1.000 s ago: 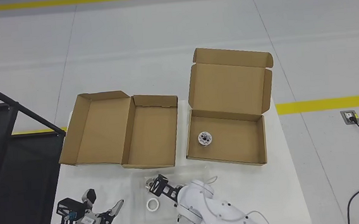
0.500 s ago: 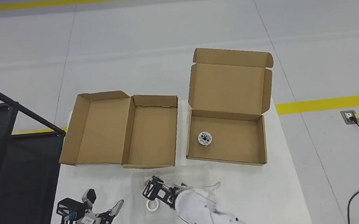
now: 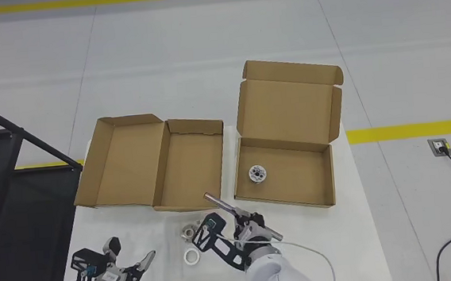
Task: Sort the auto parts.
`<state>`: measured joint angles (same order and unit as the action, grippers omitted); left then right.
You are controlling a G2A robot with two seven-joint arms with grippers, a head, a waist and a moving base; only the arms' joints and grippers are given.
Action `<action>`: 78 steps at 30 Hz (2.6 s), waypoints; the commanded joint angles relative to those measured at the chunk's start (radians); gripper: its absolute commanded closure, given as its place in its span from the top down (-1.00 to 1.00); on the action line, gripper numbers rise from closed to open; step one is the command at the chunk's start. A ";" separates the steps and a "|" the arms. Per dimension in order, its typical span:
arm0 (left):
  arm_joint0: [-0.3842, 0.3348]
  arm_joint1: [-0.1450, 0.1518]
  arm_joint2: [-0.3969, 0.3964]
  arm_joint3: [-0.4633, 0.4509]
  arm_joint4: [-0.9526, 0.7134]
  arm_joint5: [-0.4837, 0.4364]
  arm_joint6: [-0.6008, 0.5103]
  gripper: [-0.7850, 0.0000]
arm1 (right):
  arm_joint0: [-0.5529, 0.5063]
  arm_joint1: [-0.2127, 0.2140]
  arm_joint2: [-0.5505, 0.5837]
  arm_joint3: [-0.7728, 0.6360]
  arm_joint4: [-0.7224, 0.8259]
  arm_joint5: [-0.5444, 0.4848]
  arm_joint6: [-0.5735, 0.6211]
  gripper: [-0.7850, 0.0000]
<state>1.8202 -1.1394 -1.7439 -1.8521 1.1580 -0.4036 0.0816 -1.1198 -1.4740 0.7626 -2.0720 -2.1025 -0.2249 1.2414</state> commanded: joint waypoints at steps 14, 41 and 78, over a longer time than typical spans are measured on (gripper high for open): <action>0.000 0.000 0.000 0.000 0.000 0.000 0.000 1.00 | 0.045 -0.011 0.114 0.072 0.044 -0.014 -0.002 -1.00; 0.000 0.000 0.000 0.000 0.000 0.000 0.000 1.00 | 0.429 -0.009 0.414 0.780 0.364 -0.290 -0.315 -1.00; 0.000 0.000 0.000 0.000 0.000 0.000 0.000 1.00 | 0.690 0.023 0.422 1.386 0.415 -0.477 -0.595 0.47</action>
<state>1.8202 -1.1394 -1.7439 -1.8520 1.1580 -0.4036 0.0816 -0.4249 -1.4543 1.1793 -0.6744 -1.6894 -0.7055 0.6491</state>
